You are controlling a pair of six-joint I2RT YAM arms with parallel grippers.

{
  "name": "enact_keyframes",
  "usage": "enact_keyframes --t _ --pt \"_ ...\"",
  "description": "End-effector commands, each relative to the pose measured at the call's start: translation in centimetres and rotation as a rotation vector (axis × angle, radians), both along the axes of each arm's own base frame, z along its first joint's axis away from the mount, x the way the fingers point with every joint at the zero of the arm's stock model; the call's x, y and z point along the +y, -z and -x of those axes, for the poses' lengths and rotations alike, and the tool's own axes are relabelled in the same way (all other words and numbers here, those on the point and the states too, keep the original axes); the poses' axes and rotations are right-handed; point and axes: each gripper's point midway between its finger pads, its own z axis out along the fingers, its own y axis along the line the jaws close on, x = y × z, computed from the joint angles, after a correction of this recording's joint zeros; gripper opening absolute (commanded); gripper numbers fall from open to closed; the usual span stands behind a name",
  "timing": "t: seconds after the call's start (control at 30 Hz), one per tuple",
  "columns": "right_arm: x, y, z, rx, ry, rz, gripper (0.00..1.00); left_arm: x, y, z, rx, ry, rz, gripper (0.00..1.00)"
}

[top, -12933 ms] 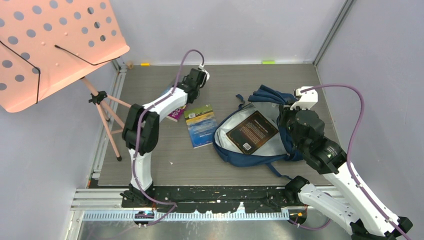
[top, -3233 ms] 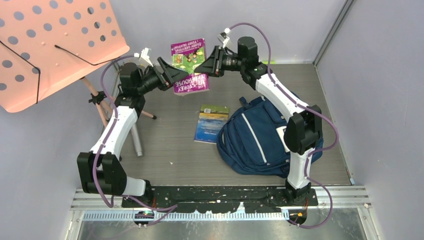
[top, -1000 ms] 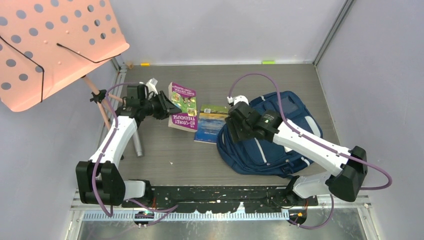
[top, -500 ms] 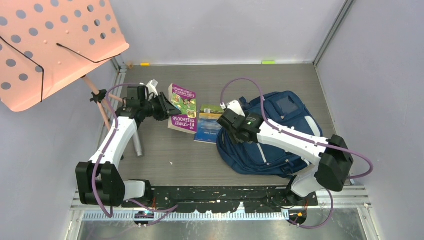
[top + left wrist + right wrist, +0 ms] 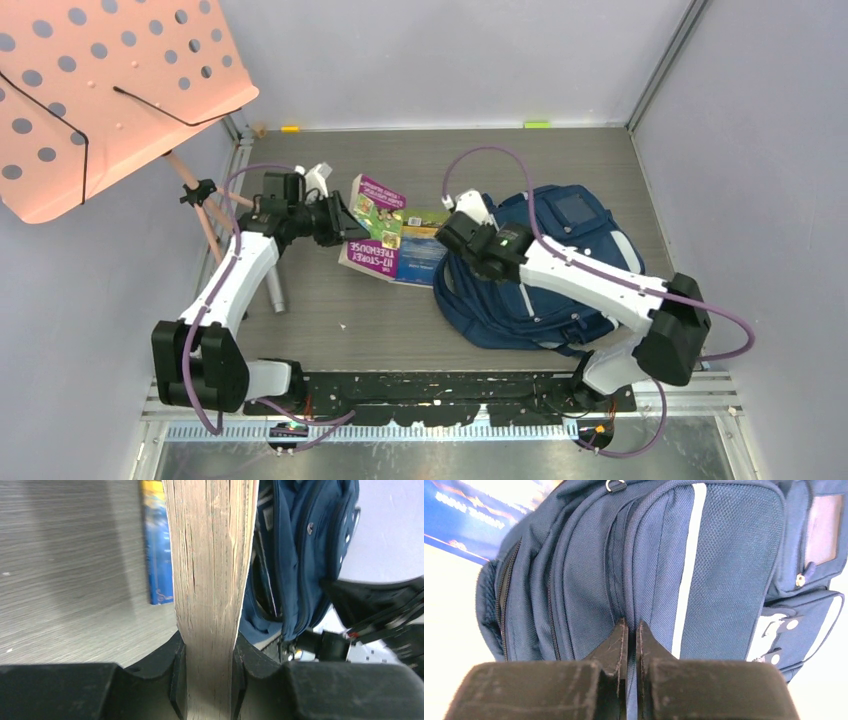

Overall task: Pack the student bag
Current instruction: Place the book in the student bag.

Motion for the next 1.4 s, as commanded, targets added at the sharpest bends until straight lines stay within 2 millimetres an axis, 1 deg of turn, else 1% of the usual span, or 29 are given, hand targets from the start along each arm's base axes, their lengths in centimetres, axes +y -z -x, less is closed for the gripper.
enact_keyframes --t 0.0,0.03,0.07,0.1,0.13,0.23,0.33,0.37,0.5,0.6,0.67,0.73,0.8,0.83,0.9,0.97,1.0,1.07,1.17,1.2,1.27,1.37 --pt "0.0 -9.2 -2.3 -0.166 0.059 -0.267 0.01 -4.4 -3.4 1.4 -0.092 0.224 0.086 0.0" --pt "0.0 -9.8 -2.4 -0.16 0.066 -0.309 0.01 -5.3 -3.2 1.7 -0.069 0.246 0.096 0.0" --pt "-0.3 -10.8 -2.6 -0.146 0.074 -0.38 0.01 -6.3 -3.1 2.2 -0.043 0.264 0.108 0.0" --pt "-1.1 -11.5 -3.0 -0.148 0.104 -0.431 0.01 -6.9 -3.1 2.4 -0.019 0.269 0.121 0.0" --pt "-0.6 -12.0 -2.9 -0.124 0.09 -0.496 0.01 -7.5 -3.2 2.5 0.001 0.275 0.141 0.0" --pt "-1.2 -14.0 -3.3 -0.105 0.103 -0.624 0.01 -9.2 -4.1 2.2 0.031 0.27 0.226 0.0" --pt "-1.3 -15.6 -3.7 -0.107 0.122 -0.708 0.01 -11.1 -5.0 2.2 0.08 0.283 0.293 0.0" --pt "-1.3 -16.3 -3.9 -0.11 0.125 -0.736 0.01 -12.0 -5.0 2.5 0.115 0.301 0.312 0.0" --pt "-1.1 -17.9 -4.6 -0.121 0.138 -0.81 0.01 -14.8 -5.2 3.2 0.2 0.347 0.358 0.0" --pt "-0.9 -18.6 -4.8 -0.135 0.136 -0.838 0.01 -16.6 -4.1 3.3 0.265 0.345 0.364 0.0" --pt "-0.7 -19.1 -5.0 -0.145 0.133 -0.853 0.01 -17.7 -3.3 2.7 0.3 0.315 0.377 0.0" --pt "-0.6 -19.7 -5.0 -0.16 0.126 -0.872 0.01 -19.2 -3.5 1.5 0.33 0.278 0.432 0.0" --pt "-0.5 -19.9 -5.0 -0.168 0.122 -0.884 0.01 -21.4 -4.4 0.7 0.326 0.283 0.48 0.0" --pt "-0.5 -20.0 -5.0 -0.171 0.123 -0.888 0.01 -22.9 -4.1 1.0 0.343 0.3 0.477 0.0" --pt "-0.6 -19.9 -5.1 -0.181 0.131 -0.898 0.01 -25.0 -3.9 1.1 0.348 0.316 0.464 0.0" --pt "-0.5 -19.9 -5.3 -0.194 0.133 -0.913 0.01 -26.9 -2.4 2.1 0.376 0.303 0.439 0.0" --pt "-0.5 -19.8 -5.3 -0.202 0.133 -0.92 0.01 -27.7 -1.5 2.3 0.398 0.289 0.439 0.0" --pt "-0.4 -19.8 -5.4 -0.21 0.133 -0.935 0.01 -28.9 -0.4 2.5 0.425 0.265 0.46 0.0" --pt "-0.5 -19.9 -5.5 -0.224 0.135 -0.939 0.01 -29.8 0.1 2.0 0.402 0.249 0.437 0.01" --pt "-0.5 -19.9 -5.5 -0.229 0.134 -0.937 0.01 -29.8 0.4 1.8 0.389 0.247 0.411 0.06" --pt "-0.8 -19.8 -5.5 -0.238 0.134 -0.926 0.01 -29.4 1.0 1.8 0.386 0.241 0.348 0.21" --pt "-1.1 -19.7 -5.6 -0.248 0.137 -0.904 0.01 -28.7 1.8 2.1 0.411 0.232 0.308 0.51"
